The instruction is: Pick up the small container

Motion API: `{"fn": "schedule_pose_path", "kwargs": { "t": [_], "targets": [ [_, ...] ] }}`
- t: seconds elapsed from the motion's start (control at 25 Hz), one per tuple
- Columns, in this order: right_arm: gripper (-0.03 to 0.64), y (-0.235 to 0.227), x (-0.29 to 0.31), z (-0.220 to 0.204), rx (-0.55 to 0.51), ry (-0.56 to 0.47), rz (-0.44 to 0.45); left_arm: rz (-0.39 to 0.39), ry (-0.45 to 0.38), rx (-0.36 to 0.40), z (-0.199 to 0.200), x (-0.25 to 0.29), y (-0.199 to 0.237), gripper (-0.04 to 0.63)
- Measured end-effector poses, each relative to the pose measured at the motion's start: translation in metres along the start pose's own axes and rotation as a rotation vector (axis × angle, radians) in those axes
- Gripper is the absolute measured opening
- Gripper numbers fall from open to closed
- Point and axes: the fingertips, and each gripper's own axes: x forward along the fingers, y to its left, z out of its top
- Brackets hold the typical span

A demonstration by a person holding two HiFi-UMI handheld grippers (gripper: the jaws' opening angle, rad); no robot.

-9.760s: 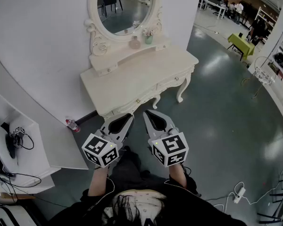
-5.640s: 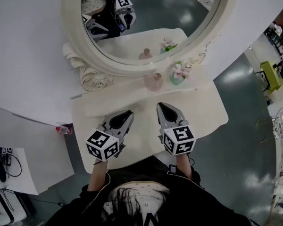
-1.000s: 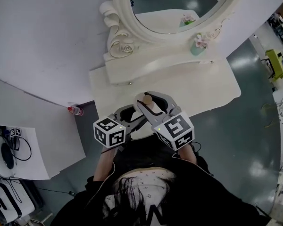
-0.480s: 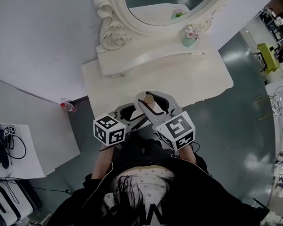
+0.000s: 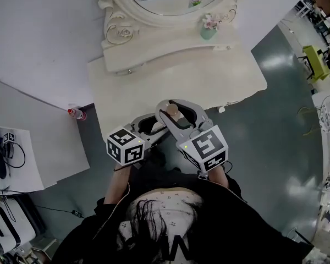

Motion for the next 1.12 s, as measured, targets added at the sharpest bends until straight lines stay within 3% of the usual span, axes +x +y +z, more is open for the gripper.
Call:
{"fn": "schedule_pose_path", "kwargs": {
  "t": [0.48,0.72,1.12],
  "targets": [
    [0.146,0.013,-0.115,-0.046,0.016,-0.029,0.030,0.055,0.019,0.007,-0.064,0.036,-0.098,0.235],
    [0.146,0.032,-0.168,-0.069,0.020,-0.032,0.049,0.065,-0.005,-0.038,-0.101,0.042,-0.150,0.235],
    [0.146,0.075,-0.203,-0.086,0.033,-0.043,0.076,0.105,0.023,-0.032,-0.139,0.018,-0.186,0.235]
  ]
}}
